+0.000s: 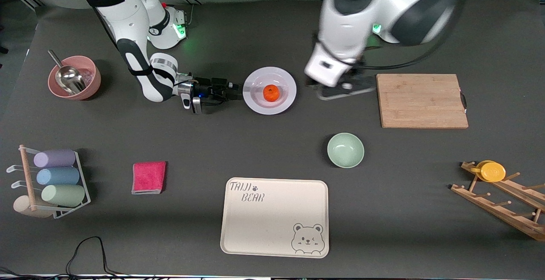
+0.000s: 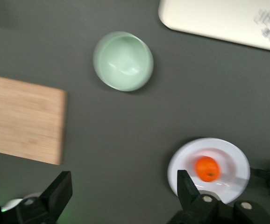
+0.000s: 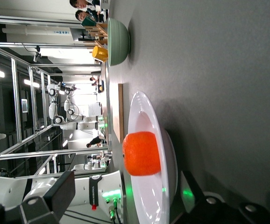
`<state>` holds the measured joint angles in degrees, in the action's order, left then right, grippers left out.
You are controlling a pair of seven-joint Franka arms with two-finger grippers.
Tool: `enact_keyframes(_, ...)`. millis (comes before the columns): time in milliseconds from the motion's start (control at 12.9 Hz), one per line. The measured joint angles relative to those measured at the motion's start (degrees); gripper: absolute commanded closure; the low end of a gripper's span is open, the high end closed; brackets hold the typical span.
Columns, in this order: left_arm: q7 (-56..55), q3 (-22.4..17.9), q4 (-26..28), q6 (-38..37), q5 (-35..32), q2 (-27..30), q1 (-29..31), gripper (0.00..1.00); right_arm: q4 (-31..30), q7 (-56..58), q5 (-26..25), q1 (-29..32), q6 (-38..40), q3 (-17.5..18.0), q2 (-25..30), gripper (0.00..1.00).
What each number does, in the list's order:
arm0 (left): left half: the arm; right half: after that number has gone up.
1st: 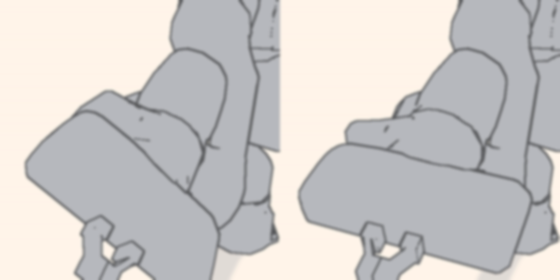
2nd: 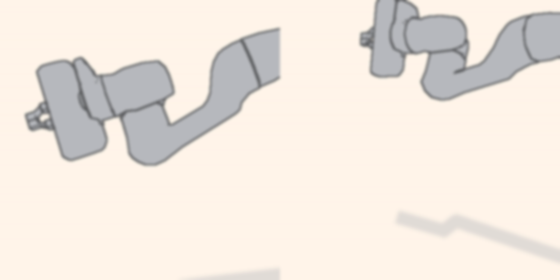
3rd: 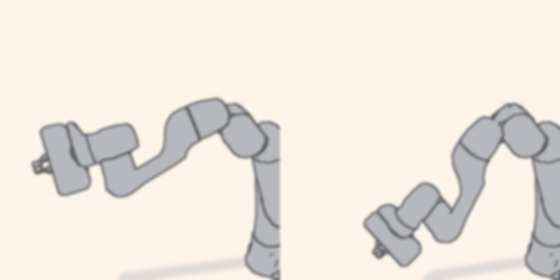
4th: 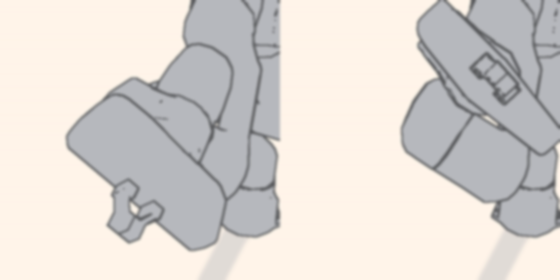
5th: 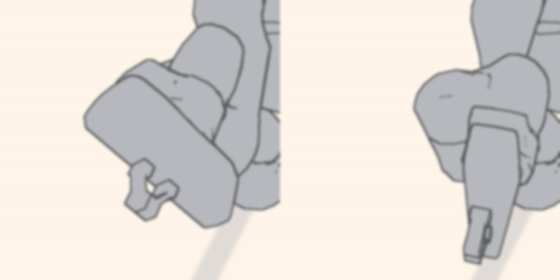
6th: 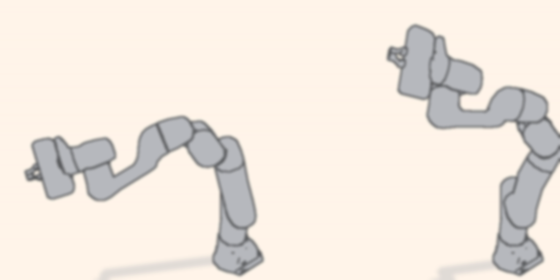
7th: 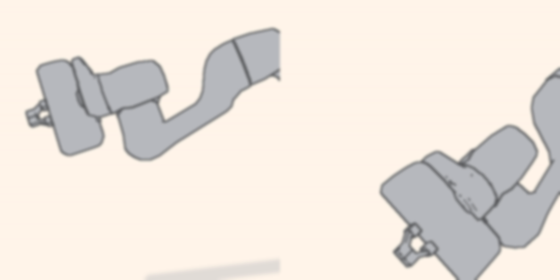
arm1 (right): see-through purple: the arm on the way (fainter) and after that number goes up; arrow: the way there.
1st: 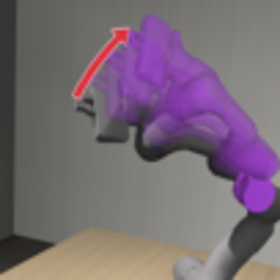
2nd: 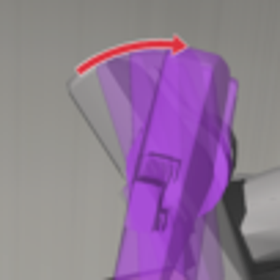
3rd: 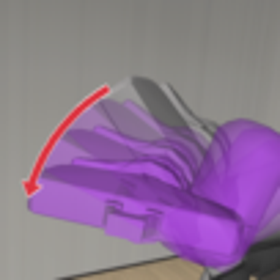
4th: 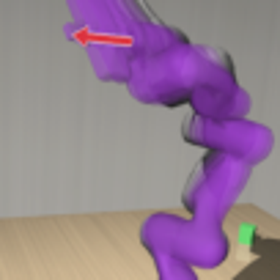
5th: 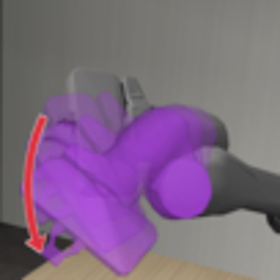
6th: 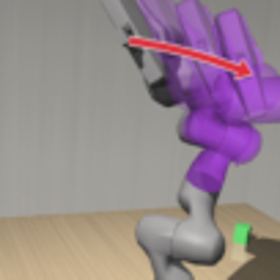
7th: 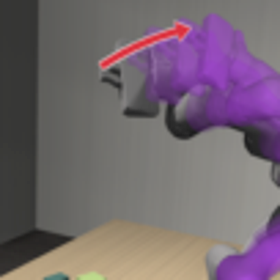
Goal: Place orange and plate with both arms
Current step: 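Withdraw the left gripper while the right gripper grips the plate rim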
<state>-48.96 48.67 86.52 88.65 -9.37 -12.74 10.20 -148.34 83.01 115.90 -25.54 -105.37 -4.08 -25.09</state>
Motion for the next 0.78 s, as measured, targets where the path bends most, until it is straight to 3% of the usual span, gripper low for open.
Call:
enact_keyframes(388, 24.7, -0.2, -1.6, -4.4, 0.5, 3.5, 20.7, 0.0, 1.1, 1.7, 3.8, -2.3, 0.2, 0.0, -1.1, 0.0)
enact_keyframes(777, 37.3, -0.6, -2.0, -2.8, 0.7, 3.6, 29.6, 0.0, 1.5, 4.4, 7.1, -4.4, 0.3, 0.0, -2.2, 0.0)
